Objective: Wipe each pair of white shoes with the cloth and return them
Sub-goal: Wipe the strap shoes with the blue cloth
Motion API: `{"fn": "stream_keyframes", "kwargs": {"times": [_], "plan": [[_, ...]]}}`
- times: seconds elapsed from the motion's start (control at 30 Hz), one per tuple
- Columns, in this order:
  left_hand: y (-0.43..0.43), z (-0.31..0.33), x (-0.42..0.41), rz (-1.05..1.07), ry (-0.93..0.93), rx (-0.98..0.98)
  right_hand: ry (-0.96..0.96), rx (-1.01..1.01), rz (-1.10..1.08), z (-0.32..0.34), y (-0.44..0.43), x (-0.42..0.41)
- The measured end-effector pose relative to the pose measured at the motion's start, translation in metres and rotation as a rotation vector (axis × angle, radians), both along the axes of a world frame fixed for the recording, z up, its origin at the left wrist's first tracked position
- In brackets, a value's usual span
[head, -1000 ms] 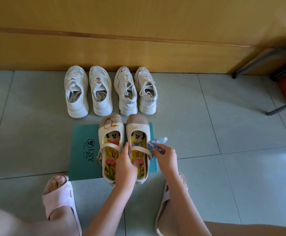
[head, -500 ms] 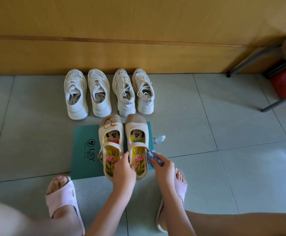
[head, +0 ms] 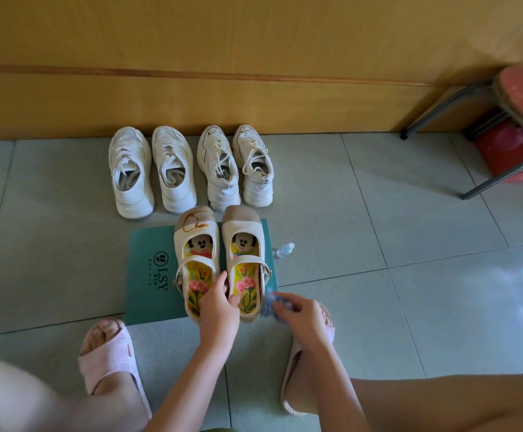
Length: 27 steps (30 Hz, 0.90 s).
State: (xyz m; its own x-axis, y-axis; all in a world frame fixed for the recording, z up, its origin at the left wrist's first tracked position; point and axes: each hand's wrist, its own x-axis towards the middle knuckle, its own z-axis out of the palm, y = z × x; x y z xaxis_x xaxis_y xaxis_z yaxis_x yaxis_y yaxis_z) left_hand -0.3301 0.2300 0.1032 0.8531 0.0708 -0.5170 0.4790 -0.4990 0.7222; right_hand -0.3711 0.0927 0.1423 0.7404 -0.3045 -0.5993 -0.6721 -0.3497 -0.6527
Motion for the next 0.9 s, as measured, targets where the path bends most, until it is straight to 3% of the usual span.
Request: {"fn": "stream_keyframes", "kwargs": {"times": [0.07, 0.13, 0.43, 0.73, 0.8, 0.9], "plan": [[0.001, -0.001, 0.000, 0.002, -0.019, -0.016, -0.076, 0.053, -0.201, -0.011, 0.003, 0.011], [0.000, -0.001, 0.000, 0.008, -0.031, -0.020, -0.134, 0.092, -0.251, -0.023, 0.010, 0.024], [0.000, -0.001, 0.000, 0.013, -0.020, -0.006, -0.070, 0.008, -0.095, -0.018, 0.016, 0.011], [-0.001, 0.000, 0.000, 0.007, 0.003, -0.010, 0.050, 0.005, 0.308, 0.050, 0.008, -0.002], [0.000, 0.001, 0.000, -0.007, 0.012, -0.015, 0.093, 0.022, 0.389, 0.034, 0.000, -0.010], [0.003, 0.008, 0.001, -0.051, -0.004, -0.024, -0.036, -0.018, 0.194, 0.019, -0.003, -0.008]]}}
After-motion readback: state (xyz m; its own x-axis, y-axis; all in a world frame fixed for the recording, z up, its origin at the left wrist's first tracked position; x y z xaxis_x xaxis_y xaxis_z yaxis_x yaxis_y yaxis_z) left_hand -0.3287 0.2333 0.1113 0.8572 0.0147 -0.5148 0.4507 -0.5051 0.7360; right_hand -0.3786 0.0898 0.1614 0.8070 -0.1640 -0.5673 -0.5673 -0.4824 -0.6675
